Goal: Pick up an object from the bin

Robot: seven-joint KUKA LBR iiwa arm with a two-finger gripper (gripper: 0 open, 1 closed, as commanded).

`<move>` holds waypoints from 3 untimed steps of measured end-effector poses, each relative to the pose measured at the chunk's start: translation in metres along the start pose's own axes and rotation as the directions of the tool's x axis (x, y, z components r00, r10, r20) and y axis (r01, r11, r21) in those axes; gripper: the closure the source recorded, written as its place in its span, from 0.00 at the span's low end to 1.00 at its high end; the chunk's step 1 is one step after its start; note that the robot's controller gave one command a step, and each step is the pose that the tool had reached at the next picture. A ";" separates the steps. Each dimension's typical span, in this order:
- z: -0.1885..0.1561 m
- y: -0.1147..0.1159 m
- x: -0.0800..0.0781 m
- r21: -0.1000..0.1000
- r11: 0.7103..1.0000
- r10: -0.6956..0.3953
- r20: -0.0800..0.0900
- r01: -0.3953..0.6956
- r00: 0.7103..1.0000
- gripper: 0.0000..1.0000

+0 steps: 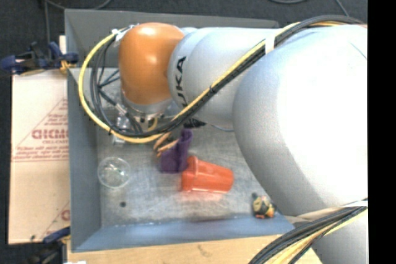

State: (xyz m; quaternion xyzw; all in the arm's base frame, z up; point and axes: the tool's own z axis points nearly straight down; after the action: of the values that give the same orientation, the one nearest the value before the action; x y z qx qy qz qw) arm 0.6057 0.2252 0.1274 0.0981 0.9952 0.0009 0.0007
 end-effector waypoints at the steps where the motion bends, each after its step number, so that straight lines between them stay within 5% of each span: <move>1: 0.000 0.000 0.000 0.000 1.000 0.000 0.000 0.000 1.000 1.00; 3: -0.045 0.004 0.000 0.000 1.000 -0.005 0.000 0.005 1.000 1.00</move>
Offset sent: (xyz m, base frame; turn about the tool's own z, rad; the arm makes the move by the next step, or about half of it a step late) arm -0.0086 0.0032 0.0162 -0.0146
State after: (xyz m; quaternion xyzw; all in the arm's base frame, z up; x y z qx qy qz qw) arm 0.6062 0.2289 0.1720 0.0955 0.9954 0.0007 0.0006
